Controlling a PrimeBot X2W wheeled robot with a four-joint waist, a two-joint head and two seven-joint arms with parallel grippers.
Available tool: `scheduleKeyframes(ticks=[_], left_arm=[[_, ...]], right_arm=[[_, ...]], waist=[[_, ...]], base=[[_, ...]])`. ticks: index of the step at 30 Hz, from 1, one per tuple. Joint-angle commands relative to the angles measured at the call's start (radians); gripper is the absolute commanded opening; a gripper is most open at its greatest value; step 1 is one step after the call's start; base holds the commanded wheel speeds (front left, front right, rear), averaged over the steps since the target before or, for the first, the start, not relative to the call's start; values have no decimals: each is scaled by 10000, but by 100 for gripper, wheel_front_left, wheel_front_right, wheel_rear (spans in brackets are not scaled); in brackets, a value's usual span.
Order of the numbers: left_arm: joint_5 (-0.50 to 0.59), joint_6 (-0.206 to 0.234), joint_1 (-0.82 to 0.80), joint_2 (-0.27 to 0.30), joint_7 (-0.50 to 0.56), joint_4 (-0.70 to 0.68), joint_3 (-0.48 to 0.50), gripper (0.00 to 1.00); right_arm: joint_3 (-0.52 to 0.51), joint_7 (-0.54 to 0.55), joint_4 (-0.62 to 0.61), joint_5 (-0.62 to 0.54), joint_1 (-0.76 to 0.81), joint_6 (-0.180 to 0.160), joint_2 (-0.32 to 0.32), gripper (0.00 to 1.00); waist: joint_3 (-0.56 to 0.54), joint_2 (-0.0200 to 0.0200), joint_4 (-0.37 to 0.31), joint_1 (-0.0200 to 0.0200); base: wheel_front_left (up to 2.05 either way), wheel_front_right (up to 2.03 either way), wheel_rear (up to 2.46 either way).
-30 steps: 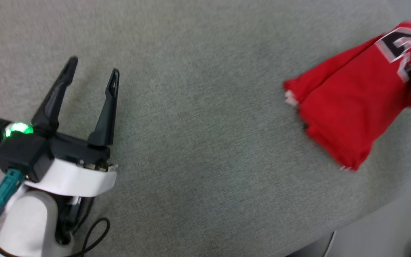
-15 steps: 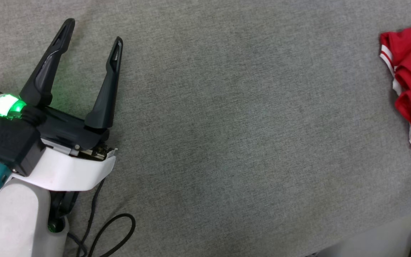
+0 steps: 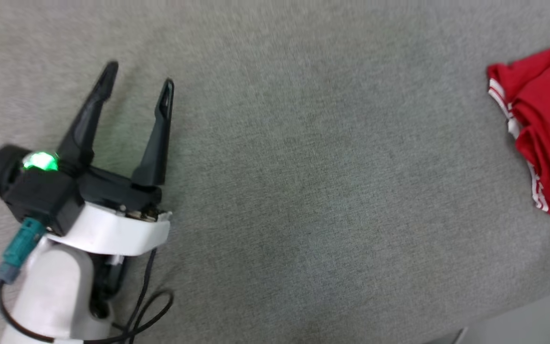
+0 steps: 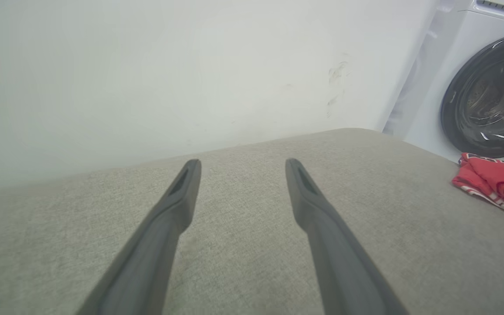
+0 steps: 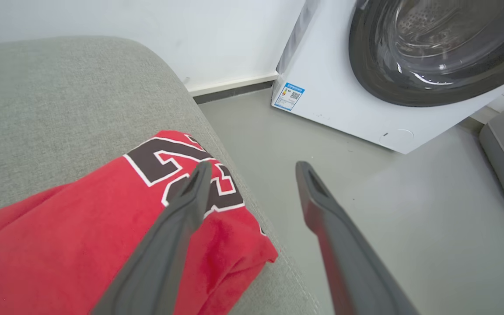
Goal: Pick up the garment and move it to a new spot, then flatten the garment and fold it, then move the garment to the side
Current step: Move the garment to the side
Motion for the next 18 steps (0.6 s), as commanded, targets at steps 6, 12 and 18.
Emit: scheduleKeyframes(ticks=[6,12,18], left_arm=[[-246,336,843,-519,-462,914,-83,100],[-455,576,1538,-907,-729,1666,-53,100],[-586,756,2058,-1205,-881,2240,27,100]], right_arm=[[54,-839,-285,239,1113,-10,-48,100],[14,-1478,-949,467,2446,-9,534,100],[123,-1896,-1976,400,3757,-9,1610,100]], waist=[[-1737,0,673,-1],[-2797,0,1253,-1],[-3547,0,1737,-1]], base=[[0,0,0],[0,0,0],[0,0,0]])
